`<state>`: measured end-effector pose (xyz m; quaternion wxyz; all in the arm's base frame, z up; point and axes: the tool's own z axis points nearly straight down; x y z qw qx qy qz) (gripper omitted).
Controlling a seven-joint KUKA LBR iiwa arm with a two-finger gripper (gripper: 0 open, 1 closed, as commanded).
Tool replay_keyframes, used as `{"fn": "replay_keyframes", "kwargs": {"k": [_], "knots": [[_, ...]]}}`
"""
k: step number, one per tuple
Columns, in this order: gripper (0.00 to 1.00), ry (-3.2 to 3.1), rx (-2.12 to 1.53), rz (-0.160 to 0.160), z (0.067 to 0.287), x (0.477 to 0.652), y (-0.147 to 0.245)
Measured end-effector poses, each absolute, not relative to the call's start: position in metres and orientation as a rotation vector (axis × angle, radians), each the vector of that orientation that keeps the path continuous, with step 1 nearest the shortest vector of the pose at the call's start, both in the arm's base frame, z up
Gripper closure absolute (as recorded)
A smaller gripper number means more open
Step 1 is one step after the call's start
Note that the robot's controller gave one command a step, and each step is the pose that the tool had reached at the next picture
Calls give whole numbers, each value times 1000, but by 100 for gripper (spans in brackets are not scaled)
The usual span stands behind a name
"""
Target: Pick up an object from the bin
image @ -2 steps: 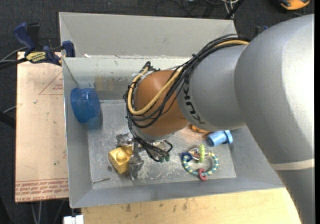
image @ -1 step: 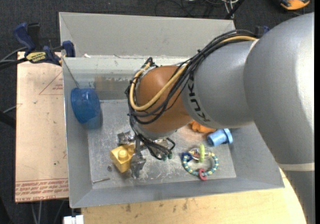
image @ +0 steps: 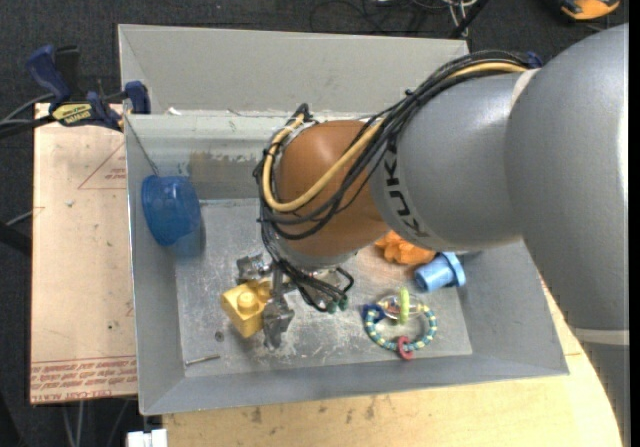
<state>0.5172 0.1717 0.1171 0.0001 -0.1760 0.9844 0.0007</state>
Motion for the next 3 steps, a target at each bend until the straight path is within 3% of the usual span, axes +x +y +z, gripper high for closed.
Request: {"fn": "replay_keyframes", "kwargs": {"k": [3], "knots": [[100, 3092, -552, 2, 159, 517, 172]]}}
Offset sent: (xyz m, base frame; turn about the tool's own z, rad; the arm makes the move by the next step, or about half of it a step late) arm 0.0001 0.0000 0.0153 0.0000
